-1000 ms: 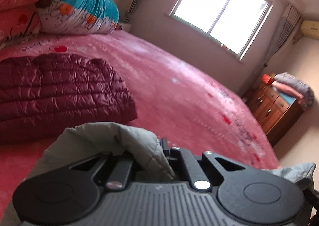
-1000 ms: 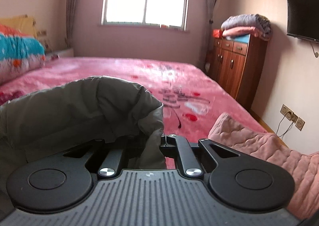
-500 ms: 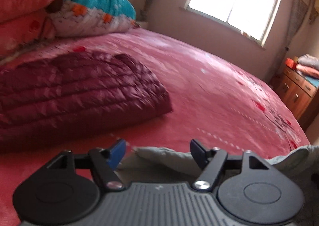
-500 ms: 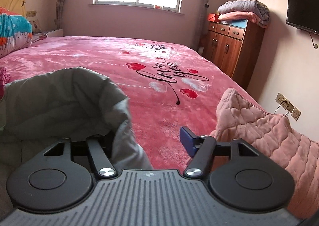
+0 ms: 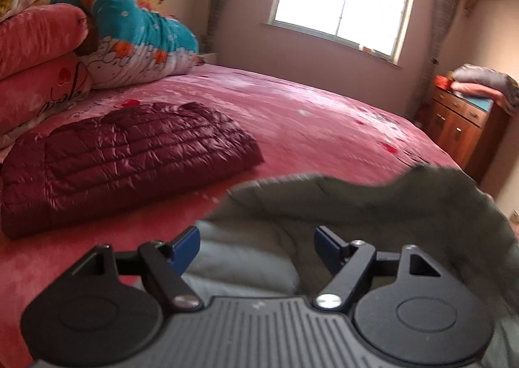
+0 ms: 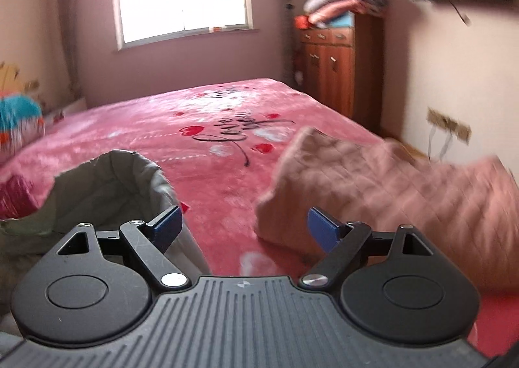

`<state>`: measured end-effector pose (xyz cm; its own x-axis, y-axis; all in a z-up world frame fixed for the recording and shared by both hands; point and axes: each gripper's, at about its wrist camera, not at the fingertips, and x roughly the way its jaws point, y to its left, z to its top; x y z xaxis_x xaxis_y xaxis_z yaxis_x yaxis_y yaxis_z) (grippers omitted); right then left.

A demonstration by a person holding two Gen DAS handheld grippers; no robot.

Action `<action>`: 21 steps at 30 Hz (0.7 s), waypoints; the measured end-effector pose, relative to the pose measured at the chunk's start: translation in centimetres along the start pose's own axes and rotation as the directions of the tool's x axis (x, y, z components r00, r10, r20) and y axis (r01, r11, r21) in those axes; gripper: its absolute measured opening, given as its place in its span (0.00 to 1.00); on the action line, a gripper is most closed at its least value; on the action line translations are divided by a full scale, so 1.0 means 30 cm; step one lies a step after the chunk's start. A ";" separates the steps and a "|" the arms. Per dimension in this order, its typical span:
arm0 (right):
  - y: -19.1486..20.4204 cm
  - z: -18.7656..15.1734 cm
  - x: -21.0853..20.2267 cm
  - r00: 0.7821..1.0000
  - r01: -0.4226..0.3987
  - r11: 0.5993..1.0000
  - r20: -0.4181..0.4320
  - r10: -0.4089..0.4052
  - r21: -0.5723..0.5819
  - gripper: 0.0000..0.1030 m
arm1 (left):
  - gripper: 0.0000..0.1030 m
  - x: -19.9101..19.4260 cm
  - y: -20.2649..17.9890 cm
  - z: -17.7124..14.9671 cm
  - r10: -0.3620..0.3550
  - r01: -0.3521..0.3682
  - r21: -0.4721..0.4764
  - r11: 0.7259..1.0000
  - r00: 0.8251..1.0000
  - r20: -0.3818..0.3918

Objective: Fold large clothes

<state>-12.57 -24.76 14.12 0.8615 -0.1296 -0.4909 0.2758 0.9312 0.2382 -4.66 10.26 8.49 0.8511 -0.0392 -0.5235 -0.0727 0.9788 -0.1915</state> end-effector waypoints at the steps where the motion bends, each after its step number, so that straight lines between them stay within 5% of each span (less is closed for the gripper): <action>1: -0.027 -0.018 -0.037 1.000 -0.011 0.999 -0.018 0.011 0.030 1.00 | 0.76 -0.020 -0.013 -0.014 -0.017 0.017 0.004 1.000 1.000 -0.005; 9: -0.132 -0.227 -0.229 0.968 -0.121 0.984 -0.206 0.146 0.129 1.00 | 0.80 -0.132 -0.134 -0.147 -0.083 0.086 0.068 0.994 0.996 -0.037; 13: -0.068 -0.330 -0.313 0.954 -0.130 0.990 -0.268 0.138 0.046 0.98 | 0.80 -0.160 -0.155 -0.200 -0.098 0.104 0.067 0.992 0.992 -0.082; 18: -0.037 -0.399 -0.323 0.912 -0.211 0.976 -0.349 0.217 0.054 0.44 | 0.82 -0.191 -0.148 -0.236 -0.085 0.091 0.054 0.994 0.991 -0.102; 21: -0.031 -0.425 -0.302 0.898 -0.221 0.974 -0.377 0.225 0.053 0.27 | 0.83 -0.220 -0.152 -0.258 -0.082 0.089 0.060 0.994 0.991 -0.104</action>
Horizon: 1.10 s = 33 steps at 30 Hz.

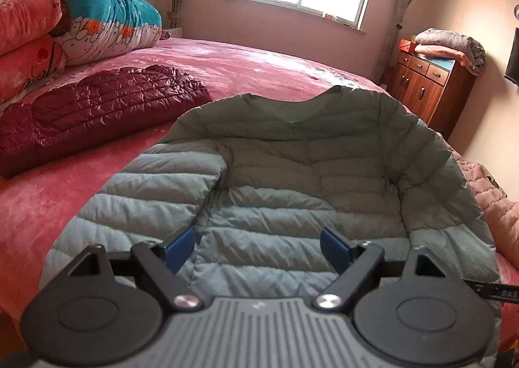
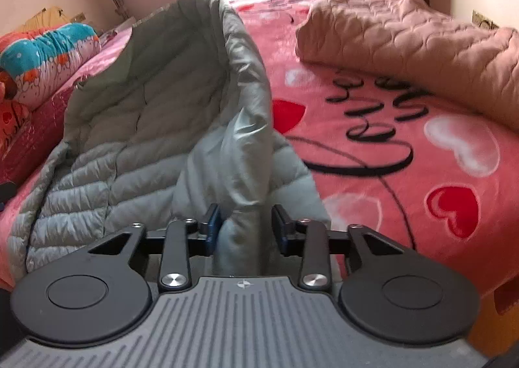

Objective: Fold large clothes

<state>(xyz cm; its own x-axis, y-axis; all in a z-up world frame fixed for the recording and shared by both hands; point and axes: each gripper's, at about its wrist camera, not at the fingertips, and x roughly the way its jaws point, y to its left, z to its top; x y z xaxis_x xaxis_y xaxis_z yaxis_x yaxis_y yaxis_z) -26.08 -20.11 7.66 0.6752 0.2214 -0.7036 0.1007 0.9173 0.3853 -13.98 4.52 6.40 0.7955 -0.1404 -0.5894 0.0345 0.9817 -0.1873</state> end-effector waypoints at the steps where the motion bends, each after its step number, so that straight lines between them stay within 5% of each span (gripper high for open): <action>1: -0.006 -0.005 0.004 1.000 -0.006 1.000 -0.003 0.006 0.007 0.22 | 0.83 -0.007 -0.003 -0.005 0.001 -0.001 0.006 1.000 1.000 -0.001; 6: -0.013 0.046 -0.086 0.982 0.106 0.994 0.158 -0.099 -0.034 0.13 | 0.83 -0.041 -0.015 -0.027 0.008 -0.007 0.027 1.000 1.000 -0.006; 8: -0.007 0.082 -0.126 0.944 0.224 0.970 0.268 -0.193 -0.090 0.13 | 0.84 -0.050 -0.012 -0.032 0.017 -0.016 0.035 0.999 1.000 -0.007; 13: -0.032 0.187 -0.143 0.807 0.495 0.860 0.433 -0.402 -0.125 0.16 | 0.84 -0.065 0.023 -0.034 0.044 -0.044 0.010 0.999 0.999 -0.007; 16: -0.066 0.233 -0.114 0.771 0.550 0.829 0.445 -0.456 -0.105 0.24 | 0.84 -0.070 0.041 -0.034 0.065 -0.065 -0.008 0.998 0.998 -0.002; 21: -0.106 0.249 -0.072 0.748 0.586 0.808 0.429 -0.507 -0.068 0.66 | 0.84 -0.081 0.076 -0.031 0.085 -0.084 -0.037 0.996 0.996 0.005; 27: -0.139 0.267 -0.145 0.749 0.538 0.840 0.419 -0.513 0.068 0.93 | 0.84 -0.107 0.180 -0.002 0.152 -0.147 -0.114 0.983 0.988 0.037; 33: -0.099 0.229 -0.261 0.759 0.404 0.898 0.485 -0.434 0.173 0.98 | 0.88 -0.129 0.364 0.026 0.241 -0.213 -0.298 0.930 0.969 0.058</action>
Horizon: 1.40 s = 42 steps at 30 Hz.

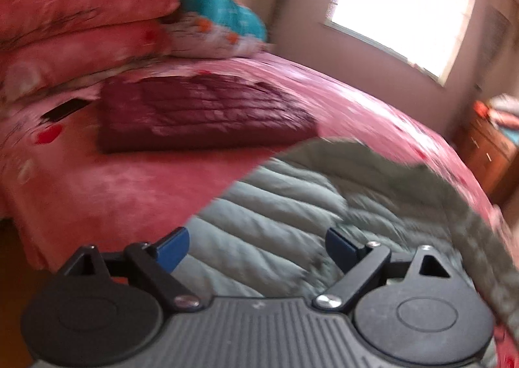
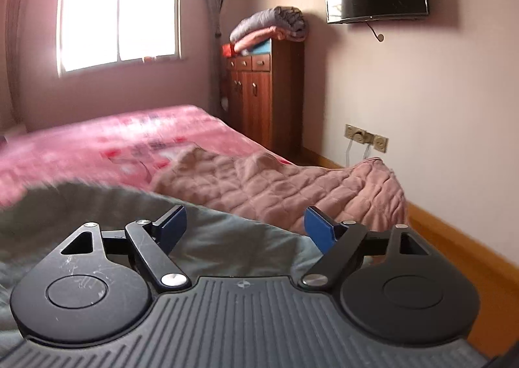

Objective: Fold large clothes

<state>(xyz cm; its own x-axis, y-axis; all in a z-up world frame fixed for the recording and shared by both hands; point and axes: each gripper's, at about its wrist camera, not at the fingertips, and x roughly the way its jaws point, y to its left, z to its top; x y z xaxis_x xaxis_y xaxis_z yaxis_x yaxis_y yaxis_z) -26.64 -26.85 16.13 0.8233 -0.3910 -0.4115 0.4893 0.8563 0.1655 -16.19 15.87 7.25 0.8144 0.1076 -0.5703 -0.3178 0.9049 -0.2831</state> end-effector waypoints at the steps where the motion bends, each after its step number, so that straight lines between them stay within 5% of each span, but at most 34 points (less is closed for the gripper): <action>1: 0.002 0.000 -0.021 1.000 -0.021 1.000 0.013 0.021 0.018 0.98 | 0.88 0.007 0.028 0.010 0.012 -0.011 -0.029 1.000 1.000 0.010; 8: 0.138 -0.082 -0.093 0.968 -0.245 0.967 -0.036 0.248 0.063 1.00 | 0.90 0.107 0.213 0.045 0.033 -0.041 -0.203 0.978 0.999 -0.043; 15: 0.343 -0.222 -0.073 0.889 -0.418 0.908 -0.211 0.407 -0.007 1.00 | 0.90 0.250 0.263 0.015 0.003 -0.032 -0.223 0.974 0.992 -0.129; 20: 0.428 -0.288 -0.036 0.854 -0.476 0.877 -0.273 0.442 -0.068 1.00 | 0.90 0.353 0.272 -0.015 -0.006 -0.041 -0.195 0.980 0.972 -0.235; 24: 0.451 -0.308 -0.008 0.849 -0.480 0.873 -0.293 0.439 -0.083 1.00 | 0.90 0.409 0.249 -0.038 0.037 -0.081 -0.122 0.989 0.944 -0.327; 29: 0.463 -0.325 -0.026 0.853 -0.459 0.886 -0.309 0.421 -0.061 1.00 | 0.87 0.438 0.207 -0.058 0.087 -0.105 -0.033 0.994 0.931 -0.355; 32: 0.467 -0.333 -0.008 0.860 -0.447 0.893 -0.305 0.409 -0.061 1.00 | 0.72 0.442 0.186 -0.061 0.108 -0.117 -0.006 0.993 0.932 -0.345; 37: 0.474 -0.346 0.004 0.874 -0.432 0.896 -0.291 0.388 -0.101 1.00 | 0.05 0.429 0.167 -0.024 0.068 -0.081 -0.028 0.996 0.944 -0.323; 42: 0.463 -0.346 0.021 0.881 -0.416 0.903 -0.290 0.373 -0.103 1.00 | 0.02 0.419 0.171 0.028 0.037 -0.064 -0.093 0.994 0.961 -0.273</action>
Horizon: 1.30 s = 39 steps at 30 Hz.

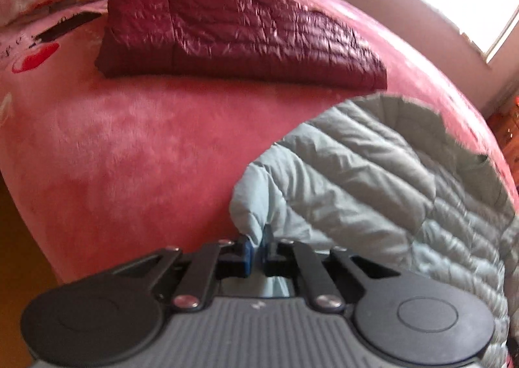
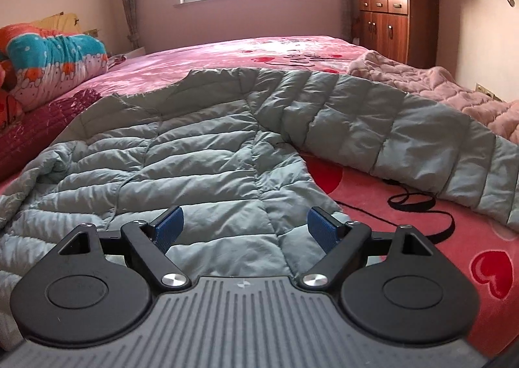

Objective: Fold large clothes

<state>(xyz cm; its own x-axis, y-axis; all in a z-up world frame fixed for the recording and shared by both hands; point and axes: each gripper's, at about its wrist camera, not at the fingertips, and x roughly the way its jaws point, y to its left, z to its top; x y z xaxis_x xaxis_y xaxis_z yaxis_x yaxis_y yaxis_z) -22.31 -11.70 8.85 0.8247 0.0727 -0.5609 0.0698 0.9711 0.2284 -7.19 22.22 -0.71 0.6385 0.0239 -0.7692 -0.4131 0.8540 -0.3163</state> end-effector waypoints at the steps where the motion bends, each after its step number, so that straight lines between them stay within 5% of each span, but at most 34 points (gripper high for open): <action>1: -0.009 0.001 0.004 1.000 0.003 1.000 -0.002 -0.003 0.012 1.00 | 0.02 -0.006 0.004 0.012 -0.001 0.001 -0.011 1.000 1.000 0.017; 6: -0.060 0.006 0.020 0.999 0.028 0.997 -0.018 -0.027 0.074 1.00 | 0.01 -0.055 0.015 0.116 -0.002 0.006 -0.022 1.000 0.991 0.137; 13: -0.095 0.011 0.039 0.998 0.049 0.990 -0.038 -0.044 0.132 1.00 | 0.02 -0.054 -0.014 0.323 0.069 -0.076 0.010 0.997 0.952 0.299; 17: -0.090 0.009 0.054 0.997 0.056 0.991 -0.053 -0.050 0.120 1.00 | 0.02 0.007 -0.033 0.394 0.117 -0.136 0.030 0.990 0.928 0.352; 21: -0.087 0.014 0.074 0.996 0.061 0.992 -0.064 -0.055 0.108 1.00 | 0.04 0.096 -0.030 0.419 0.161 -0.187 0.044 0.981 0.925 0.345; 26: -0.101 0.021 0.090 0.995 0.084 0.991 -0.064 -0.078 0.106 1.00 | 0.29 0.121 0.010 0.401 0.216 -0.230 0.003 0.973 0.920 0.327; 28: -0.122 0.024 0.091 0.994 0.097 0.988 -0.061 -0.090 0.122 1.00 | 0.51 0.103 0.024 0.398 0.241 -0.248 -0.021 0.969 0.915 0.324; 31: -0.157 0.031 0.088 0.992 0.122 0.981 -0.053 -0.115 0.150 1.00 | 0.61 0.019 0.021 0.365 0.229 -0.244 -0.006 0.970 0.902 0.366; 34: -0.210 0.038 0.078 0.991 0.129 0.974 -0.054 -0.121 0.188 1.00 | 0.69 -0.069 -0.001 0.320 0.171 -0.198 0.034 0.980 0.910 0.377; 39: -0.298 0.027 0.081 0.989 0.120 0.958 -0.112 -0.093 0.261 1.00 | 0.72 -0.170 -0.070 0.185 0.009 -0.043 0.119 0.992 0.960 0.279</action>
<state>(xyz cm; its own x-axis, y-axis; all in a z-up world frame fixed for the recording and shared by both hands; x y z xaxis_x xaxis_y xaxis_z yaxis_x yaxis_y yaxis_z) -20.47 -20.40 6.09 0.7464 0.0069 -0.6655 0.3123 0.8794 0.3594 -5.97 23.19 6.96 0.7908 0.1753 -0.5864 -0.3600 0.9081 -0.2140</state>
